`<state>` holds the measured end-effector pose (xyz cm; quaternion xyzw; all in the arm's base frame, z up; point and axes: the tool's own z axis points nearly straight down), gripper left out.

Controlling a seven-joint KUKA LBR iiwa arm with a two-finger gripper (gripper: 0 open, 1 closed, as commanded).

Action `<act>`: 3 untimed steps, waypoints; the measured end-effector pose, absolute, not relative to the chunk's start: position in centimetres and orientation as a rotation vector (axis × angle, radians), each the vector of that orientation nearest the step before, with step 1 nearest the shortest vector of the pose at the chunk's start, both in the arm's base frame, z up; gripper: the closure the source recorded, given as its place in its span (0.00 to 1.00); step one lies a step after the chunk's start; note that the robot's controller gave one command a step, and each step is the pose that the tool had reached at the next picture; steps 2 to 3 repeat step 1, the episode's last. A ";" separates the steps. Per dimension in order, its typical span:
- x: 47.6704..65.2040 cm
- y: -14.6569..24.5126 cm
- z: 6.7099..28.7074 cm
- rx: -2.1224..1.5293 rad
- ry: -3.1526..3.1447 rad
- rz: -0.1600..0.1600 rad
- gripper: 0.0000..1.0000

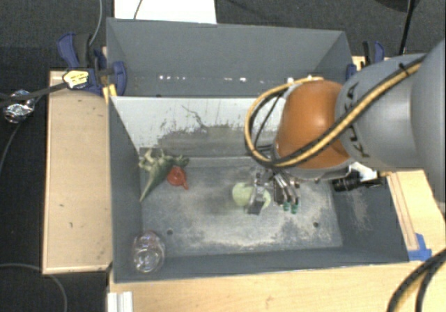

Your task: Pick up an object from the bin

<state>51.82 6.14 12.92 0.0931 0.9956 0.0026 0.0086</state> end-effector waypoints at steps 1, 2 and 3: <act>51.9 6.2 14.1 0.289 3.106 0.010 1.00; 51.9 6.2 14.1 0.289 3.106 0.010 1.00; 51.9 6.2 14.1 0.289 3.106 0.010 1.00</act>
Offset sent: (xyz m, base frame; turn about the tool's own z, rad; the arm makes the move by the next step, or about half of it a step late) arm 0.0000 0.0000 0.0072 0.0000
